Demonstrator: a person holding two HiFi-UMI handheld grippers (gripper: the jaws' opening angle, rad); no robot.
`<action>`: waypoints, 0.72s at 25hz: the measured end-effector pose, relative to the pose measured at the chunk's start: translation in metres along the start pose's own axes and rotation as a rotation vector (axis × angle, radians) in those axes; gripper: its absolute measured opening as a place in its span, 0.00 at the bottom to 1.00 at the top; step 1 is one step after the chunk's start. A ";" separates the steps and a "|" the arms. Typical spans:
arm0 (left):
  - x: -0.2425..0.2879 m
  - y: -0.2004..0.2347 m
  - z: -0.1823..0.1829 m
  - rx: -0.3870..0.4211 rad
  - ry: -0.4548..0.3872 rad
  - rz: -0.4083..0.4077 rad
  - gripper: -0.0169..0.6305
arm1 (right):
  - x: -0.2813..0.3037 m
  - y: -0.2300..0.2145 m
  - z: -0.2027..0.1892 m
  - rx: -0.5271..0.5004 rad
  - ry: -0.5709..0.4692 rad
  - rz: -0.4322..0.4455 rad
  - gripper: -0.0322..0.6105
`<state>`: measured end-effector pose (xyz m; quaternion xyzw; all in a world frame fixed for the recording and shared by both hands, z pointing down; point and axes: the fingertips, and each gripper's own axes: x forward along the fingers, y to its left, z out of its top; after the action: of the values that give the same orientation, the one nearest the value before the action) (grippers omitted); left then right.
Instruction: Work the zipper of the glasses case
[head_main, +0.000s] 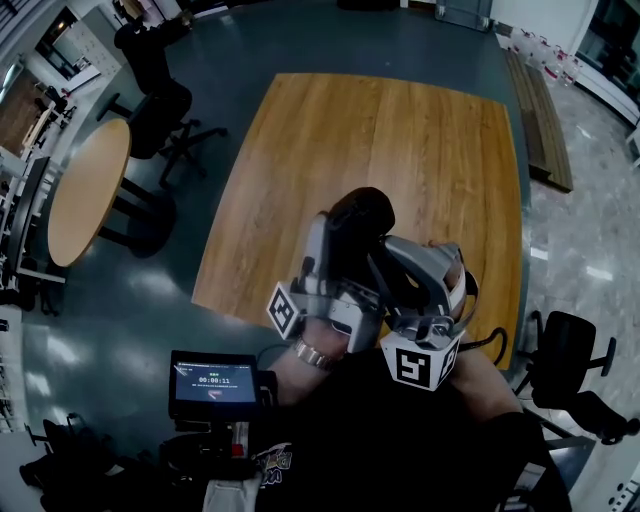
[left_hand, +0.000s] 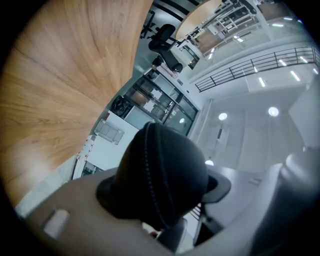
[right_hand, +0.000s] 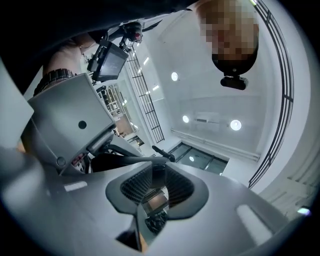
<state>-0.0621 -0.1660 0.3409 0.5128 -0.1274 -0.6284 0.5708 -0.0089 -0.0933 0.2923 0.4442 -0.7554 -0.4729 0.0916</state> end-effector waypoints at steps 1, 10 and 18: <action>-0.001 0.001 0.000 0.002 0.001 0.002 0.47 | 0.000 0.000 0.000 -0.001 0.000 0.002 0.16; -0.003 -0.001 0.005 0.027 -0.007 -0.004 0.46 | -0.011 -0.014 -0.008 0.076 0.003 -0.031 0.05; -0.002 0.000 0.004 0.040 0.008 0.012 0.46 | -0.006 -0.001 -0.010 0.083 0.017 0.017 0.09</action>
<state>-0.0656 -0.1658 0.3431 0.5259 -0.1406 -0.6201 0.5648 0.0013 -0.0950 0.2985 0.4451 -0.7773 -0.4367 0.0837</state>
